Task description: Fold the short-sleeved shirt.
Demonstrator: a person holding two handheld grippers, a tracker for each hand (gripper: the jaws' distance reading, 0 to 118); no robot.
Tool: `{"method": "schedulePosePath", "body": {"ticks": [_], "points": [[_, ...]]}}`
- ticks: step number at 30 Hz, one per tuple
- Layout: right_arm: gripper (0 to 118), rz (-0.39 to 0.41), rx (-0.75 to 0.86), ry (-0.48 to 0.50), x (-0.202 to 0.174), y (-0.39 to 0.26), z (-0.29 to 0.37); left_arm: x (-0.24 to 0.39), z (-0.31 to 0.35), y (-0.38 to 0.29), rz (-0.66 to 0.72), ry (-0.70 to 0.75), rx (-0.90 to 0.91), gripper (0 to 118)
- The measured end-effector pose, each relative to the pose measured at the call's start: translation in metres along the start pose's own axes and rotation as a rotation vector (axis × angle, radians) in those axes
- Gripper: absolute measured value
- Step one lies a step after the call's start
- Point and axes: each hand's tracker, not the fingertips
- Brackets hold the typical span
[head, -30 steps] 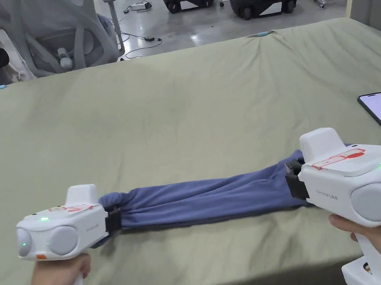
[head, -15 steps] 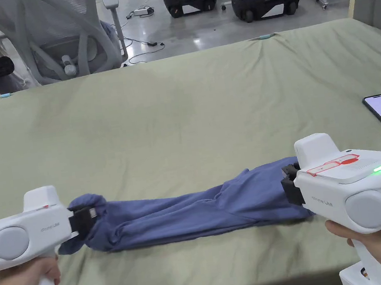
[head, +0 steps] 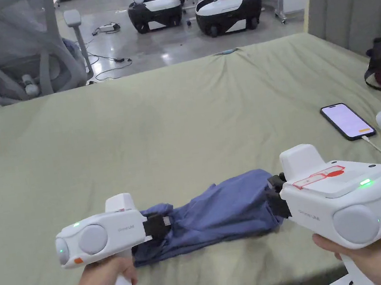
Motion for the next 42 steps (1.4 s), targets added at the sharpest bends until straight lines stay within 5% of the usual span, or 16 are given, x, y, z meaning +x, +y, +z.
{"method": "schedulePosePath", "body": {"ticks": [2, 6, 10, 12, 13, 15, 26, 42], "points": [[0, -0.001, -0.003, -0.007, 0.002, 0.0, -0.001, -0.003, 0.005, 0.006, 0.014, -0.033, -0.008, 42], [0, -0.017, 0.003, 0.01, -0.001, -0.001, -0.001, 0.001, 0.04, 0.02, -0.026, -0.018, 0.083, 117], [0, -0.004, -0.003, 0.044, -0.011, -0.003, -0.005, -0.004, 0.091, 0.02, -0.029, -0.009, 0.199, 118], [0, -0.005, -0.005, 0.057, -0.016, -0.003, -0.007, -0.011, 0.103, 0.017, -0.023, 0.017, 0.169, 104], [0, -0.005, -0.005, 0.065, -0.018, -0.003, -0.008, -0.016, 0.107, 0.014, -0.035, 0.02, 0.164, 83], [0, -0.002, -0.007, 0.08, -0.023, -0.003, -0.009, -0.023, 0.106, 0.004, -0.084, 0.024, 0.147, 3], [0, 0.012, -0.023, 0.089, -0.022, -0.006, -0.009, -0.028, 0.05, -0.012, 0.019, -0.029, 0.055, 0], [0, -0.052, -0.053, 0.025, 0.013, -0.02, -0.007, 0.049, -0.055, 0.007, -0.07, -0.191, -0.066, 0]]}}
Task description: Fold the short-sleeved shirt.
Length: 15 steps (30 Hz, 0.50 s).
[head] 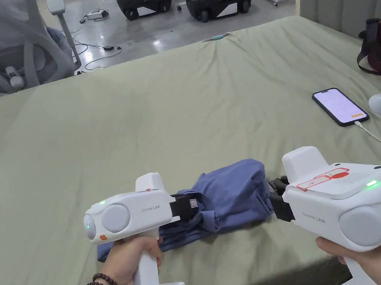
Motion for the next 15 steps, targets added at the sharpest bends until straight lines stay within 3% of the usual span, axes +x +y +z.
{"method": "schedulePosePath", "body": {"ticks": [5, 8, 15], "points": [[0, 0.006, 0.01, -0.004, 0.0, 0.005, 0.001, 0.012, 0.045, 0.004, -0.038, -0.031, 0.078, 0], [0, 0.01, 0.024, -0.004, -0.005, 0.013, -0.002, 0.003, 0.087, 0.008, 0.005, -0.045, 0.165, 0], [0, 0.027, 0.074, 0.014, -0.024, 0.027, -0.008, -0.036, 0.146, -0.011, 0.063, 0.164, 0.234, 0]]}}
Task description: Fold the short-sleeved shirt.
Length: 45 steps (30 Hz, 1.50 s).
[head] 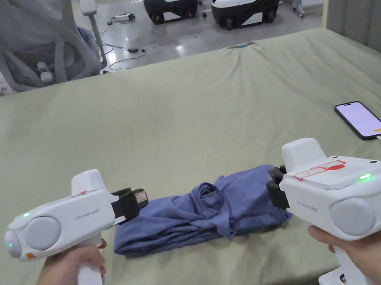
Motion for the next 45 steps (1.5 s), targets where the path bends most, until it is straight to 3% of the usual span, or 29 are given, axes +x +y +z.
{"method": "schedulePosePath", "body": {"ticks": [9, 10, 12, 13, 14, 17, 22, 23, 24, 26, 28, 31, 35, 42, 45], "points": [[0, 0.001, 0.005, 0.046, -0.014, 0.003, -0.003, -0.012, 0.013, -0.008, 0.035, -0.002, -0.005, 0], [0, -0.001, 0.005, 0.047, -0.014, 0.003, -0.002, -0.012, 0.011, -0.008, 0.041, 0.003, -0.002, 7], [0, 0.001, 0.005, 0.048, -0.015, 0.001, -0.001, -0.016, 0.002, -0.006, 0.052, 0.049, 0.011, 77], [0, 0.003, 0.001, 0.048, -0.014, 0.0, -0.001, -0.018, -0.003, -0.006, 0.052, 0.086, 0.0, 101], [0, 0.004, -0.002, 0.048, -0.013, -0.001, 0.0, -0.019, -0.009, -0.007, 0.05, 0.147, -0.024, 113], [0, -0.011, -0.015, 0.073, -0.008, -0.004, -0.001, -0.032, -0.028, -0.011, 0.047, 0.205, -0.028, 91], [0, -0.012, -0.028, 0.064, -0.007, -0.008, -0.002, -0.037, -0.06, -0.023, 0.068, 0.145, -0.158, 89], [0, -0.016, -0.029, 0.066, -0.007, -0.008, -0.002, -0.034, -0.064, -0.026, 0.064, 0.149, -0.149, 84], [0, -0.018, -0.03, 0.066, -0.007, -0.009, -0.002, -0.031, -0.066, -0.029, 0.039, 0.162, -0.141, 70], [0, -0.015, -0.033, 0.059, -0.007, -0.009, -0.003, -0.024, -0.066, -0.028, 0.019, 0.196, -0.118, 21], [0, -0.014, -0.035, 0.06, -0.008, -0.009, -0.003, -0.024, -0.06, -0.026, 0.075, 0.113, -0.093, 19], [0, -0.008, -0.04, 0.062, -0.009, -0.009, -0.004, -0.024, -0.054, -0.023, 0.039, 0.152, -0.103, 18], [0, -0.011, -0.041, 0.058, -0.009, -0.008, -0.004, -0.053, -0.03, -0.016, 0.105, 0.149, -0.051, 17], [0, -0.005, -0.034, 0.059, -0.013, -0.004, -0.005, -0.115, 0.027, -0.004, 0.19, 0.381, 0.052, 17], [0, 0.001, -0.035, 0.07, -0.017, -0.004, -0.007, -0.116, 0.037, -0.005, 0.15, 0.349, 0.019, 17]]}}
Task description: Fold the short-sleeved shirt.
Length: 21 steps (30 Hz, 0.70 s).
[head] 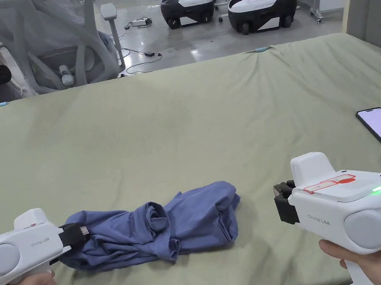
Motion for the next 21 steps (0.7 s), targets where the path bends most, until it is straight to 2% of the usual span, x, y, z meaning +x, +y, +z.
{"method": "schedulePosePath", "body": {"ticks": [4, 12, 16, 21], "points": [[0, 0.0, -0.004, 0.014, -0.004, -0.001, -0.003, 0.025, 0.016, 0.0, 0.004, -0.042, 0.024, 17], [0, 0.001, -0.015, 0.016, 0.002, -0.006, -0.001, 0.135, 0.045, 0.005, -0.131, -0.278, 0.048, 17], [0, -0.016, -0.013, 0.004, 0.01, -0.009, 0.003, 0.185, 0.017, -0.01, -0.203, -0.365, -0.028, 17], [0, -0.041, -0.006, -0.022, 0.024, -0.012, 0.012, 0.224, -0.043, -0.034, -0.221, -0.342, -0.126, 17]]}}
